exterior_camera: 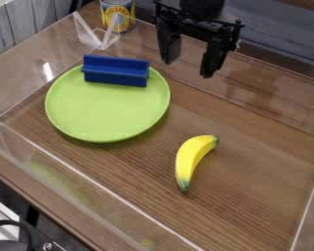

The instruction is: Put the banana in the green plate

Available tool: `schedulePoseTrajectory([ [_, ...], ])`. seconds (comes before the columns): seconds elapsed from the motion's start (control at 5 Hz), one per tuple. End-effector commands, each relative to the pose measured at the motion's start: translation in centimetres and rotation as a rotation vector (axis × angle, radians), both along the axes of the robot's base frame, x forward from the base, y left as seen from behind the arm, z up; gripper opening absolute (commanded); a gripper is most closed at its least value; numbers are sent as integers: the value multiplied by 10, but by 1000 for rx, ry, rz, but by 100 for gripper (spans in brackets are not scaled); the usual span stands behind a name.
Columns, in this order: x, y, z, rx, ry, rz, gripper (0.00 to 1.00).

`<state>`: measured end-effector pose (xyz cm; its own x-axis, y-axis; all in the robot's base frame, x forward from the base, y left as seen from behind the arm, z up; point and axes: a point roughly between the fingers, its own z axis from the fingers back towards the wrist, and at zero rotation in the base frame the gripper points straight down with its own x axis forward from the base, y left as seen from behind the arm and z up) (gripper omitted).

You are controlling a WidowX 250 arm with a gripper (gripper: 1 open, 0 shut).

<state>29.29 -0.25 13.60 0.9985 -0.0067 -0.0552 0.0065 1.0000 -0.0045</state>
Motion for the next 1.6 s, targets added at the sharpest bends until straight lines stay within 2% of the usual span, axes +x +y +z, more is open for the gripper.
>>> schedulePoseTrajectory([
  [0.0,-2,-4,-10,-4,6,8,100],
  [0.2,-20,-13,-27,-16,-9,42,100],
  [0.4,-34,-22,-42,-29,-44,71,100],
  [0.6,-34,-21,-61,-43,-67,63,100],
  [0.8,-30,-20,-76,-52,-74,70,100],
  [1.0,-33,-19,-92,-59,-83,53,100],
  [1.2,-35,-17,-104,-65,-93,38,100],
  [1.4,-31,-14,-107,-64,-97,45,100],
])
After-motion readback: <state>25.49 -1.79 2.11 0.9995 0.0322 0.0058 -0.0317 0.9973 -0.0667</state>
